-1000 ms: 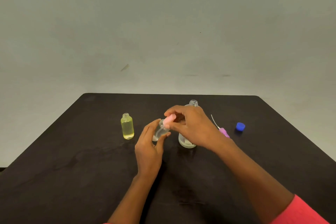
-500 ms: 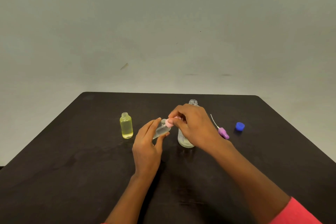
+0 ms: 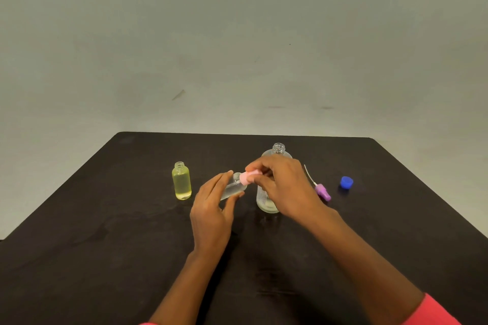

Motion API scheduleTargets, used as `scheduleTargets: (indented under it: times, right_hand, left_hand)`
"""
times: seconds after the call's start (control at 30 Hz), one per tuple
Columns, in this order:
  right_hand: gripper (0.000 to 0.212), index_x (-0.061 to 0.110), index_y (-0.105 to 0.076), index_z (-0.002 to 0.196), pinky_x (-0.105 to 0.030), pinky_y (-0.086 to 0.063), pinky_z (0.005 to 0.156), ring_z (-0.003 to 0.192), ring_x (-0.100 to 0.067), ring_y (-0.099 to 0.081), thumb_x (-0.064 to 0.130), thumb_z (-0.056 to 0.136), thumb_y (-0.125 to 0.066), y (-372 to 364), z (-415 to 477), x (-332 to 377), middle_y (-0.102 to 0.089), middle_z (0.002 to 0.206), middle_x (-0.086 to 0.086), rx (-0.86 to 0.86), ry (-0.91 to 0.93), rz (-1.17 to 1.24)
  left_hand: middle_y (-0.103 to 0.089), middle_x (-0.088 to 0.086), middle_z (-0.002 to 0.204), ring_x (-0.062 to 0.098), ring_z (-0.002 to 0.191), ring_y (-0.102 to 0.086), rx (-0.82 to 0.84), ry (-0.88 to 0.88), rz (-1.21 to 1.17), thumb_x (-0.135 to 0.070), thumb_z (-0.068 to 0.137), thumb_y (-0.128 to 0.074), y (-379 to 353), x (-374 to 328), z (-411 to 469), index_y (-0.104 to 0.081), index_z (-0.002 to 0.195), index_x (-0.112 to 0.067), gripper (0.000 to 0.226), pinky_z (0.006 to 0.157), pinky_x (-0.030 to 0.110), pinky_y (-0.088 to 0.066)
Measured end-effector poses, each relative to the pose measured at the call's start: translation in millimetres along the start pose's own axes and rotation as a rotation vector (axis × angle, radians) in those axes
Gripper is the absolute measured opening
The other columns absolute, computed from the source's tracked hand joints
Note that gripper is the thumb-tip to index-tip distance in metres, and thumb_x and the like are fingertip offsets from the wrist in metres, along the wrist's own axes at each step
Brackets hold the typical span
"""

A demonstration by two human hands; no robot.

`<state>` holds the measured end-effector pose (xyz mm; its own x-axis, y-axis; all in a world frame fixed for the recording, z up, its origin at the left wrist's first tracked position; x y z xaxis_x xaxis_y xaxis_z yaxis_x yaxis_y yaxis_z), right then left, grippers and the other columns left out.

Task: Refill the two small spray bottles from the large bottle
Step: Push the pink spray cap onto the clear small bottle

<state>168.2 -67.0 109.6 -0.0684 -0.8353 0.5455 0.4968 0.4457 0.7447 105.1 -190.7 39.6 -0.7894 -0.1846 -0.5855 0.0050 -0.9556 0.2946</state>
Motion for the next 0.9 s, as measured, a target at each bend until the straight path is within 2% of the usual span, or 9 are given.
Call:
scheduleTargets:
  times: [0.13,0.2,0.27,0.33,0.43,0.53,0.6,0.77,0.9]
  right_hand:
    - [0.031,0.016,-0.065,0.081,-0.036,-0.055,0.072,0.067,-0.013,-0.063,0.045,0.088,-0.056,-0.5,1.0,-10.9,-0.065,0.071,0.000,-0.051,-0.142,0.035]
    - [0.040,0.018,-0.059,0.079,-0.032,-0.051,0.065,0.063,-0.011,-0.058,0.055,0.089,-0.046,0.6,-0.6,-4.9,-0.061,0.068,0.003,-0.061,-0.083,-0.080]
    - [0.035,0.020,-0.059,0.095,-0.026,-0.045,0.066,0.070,-0.008,-0.054,0.052,0.091,-0.045,-0.1,-2.0,6.8,-0.058,0.077,0.007,-0.013,0.029,-0.104]
    - [0.027,0.021,-0.054,0.114,-0.028,-0.046,0.076,0.085,-0.010,-0.054,0.038,0.093,-0.050,-6.8,-2.5,15.1,-0.057,0.096,0.004,0.098,0.130,-0.106]
    - [0.017,0.016,-0.055,0.108,-0.032,-0.044,0.080,0.091,-0.016,-0.051,0.026,0.094,-0.051,-12.9,-0.5,16.7,-0.054,0.105,-0.003,0.132,0.144,-0.147]
    - [0.017,0.015,-0.054,0.106,-0.024,-0.039,0.075,0.091,-0.014,-0.050,0.028,0.094,-0.053,-15.5,1.7,13.3,-0.053,0.106,-0.003,0.109,0.078,-0.123]
    - [0.018,0.015,-0.053,0.106,-0.024,-0.040,0.074,0.092,-0.016,-0.052,0.028,0.093,-0.054,-17.1,1.6,9.4,-0.054,0.107,-0.004,0.097,0.028,-0.094]
    - [0.023,0.014,-0.055,0.105,-0.026,-0.045,0.074,0.092,-0.017,-0.056,0.034,0.095,-0.050,-15.7,4.3,6.0,-0.058,0.103,-0.004,0.038,-0.057,-0.141]
    - [0.019,0.016,-0.055,0.100,-0.022,-0.041,0.070,0.083,-0.013,-0.053,0.034,0.095,-0.050,-11.4,1.7,14.4,-0.057,0.093,0.001,0.089,0.119,-0.086]
  left_hand:
    - [-0.068,0.009,0.111,0.019,0.106,-0.061,-0.019,-0.030,0.043,-0.001,0.067,-0.081,2.2,-4.2,0.0,-0.065,0.117,-0.006,0.053,0.086,0.042,-0.057]
    - [-0.068,0.010,0.112,0.019,0.107,-0.061,-0.016,-0.023,0.026,-0.001,0.068,-0.081,1.8,-3.5,0.4,-0.064,0.117,-0.006,0.052,0.085,0.043,-0.057]
    - [-0.068,0.009,0.112,0.020,0.107,-0.063,-0.010,0.008,-0.006,-0.004,0.071,-0.079,0.9,-2.2,0.6,-0.064,0.117,-0.006,0.048,0.083,0.043,-0.058]
    - [-0.068,0.007,0.113,0.019,0.107,-0.063,-0.010,0.010,-0.026,-0.006,0.073,-0.078,0.7,-2.4,0.8,-0.064,0.118,-0.007,0.047,0.084,0.042,-0.057]
    - [-0.067,0.007,0.115,0.019,0.109,-0.063,-0.006,0.005,-0.046,-0.006,0.073,-0.078,1.2,-1.4,1.2,-0.063,0.119,-0.007,0.049,0.089,0.039,-0.055]
    - [-0.067,0.009,0.116,0.019,0.109,-0.063,0.007,0.006,-0.036,-0.007,0.074,-0.077,0.2,-1.6,1.3,-0.063,0.120,-0.005,0.049,0.091,0.034,-0.054]
    - [-0.068,0.009,0.115,0.018,0.109,-0.062,0.002,-0.005,-0.011,-0.006,0.073,-0.077,0.6,-2.4,1.0,-0.063,0.120,-0.005,0.049,0.092,0.028,-0.052]
    - [-0.068,0.011,0.111,0.007,0.109,-0.055,-0.045,-0.050,0.021,-0.004,0.070,-0.078,4.0,-10.4,-1.0,-0.064,0.117,-0.002,0.049,0.095,0.024,-0.047]
    - [-0.068,0.009,0.114,0.016,0.110,-0.061,-0.046,0.025,-0.060,-0.012,0.075,-0.074,3.8,-6.7,-1.3,-0.064,0.118,-0.006,0.045,0.087,0.040,-0.057]
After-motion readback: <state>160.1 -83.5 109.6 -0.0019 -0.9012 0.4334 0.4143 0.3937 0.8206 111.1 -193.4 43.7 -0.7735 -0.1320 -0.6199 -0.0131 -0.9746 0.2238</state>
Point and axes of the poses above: each hand's wrist, its own z-axis towards the middle knuckle, its own y-axis out of the back of the hand, x = y × z, the point moved 8 cm from there along z, towards the middle knuckle
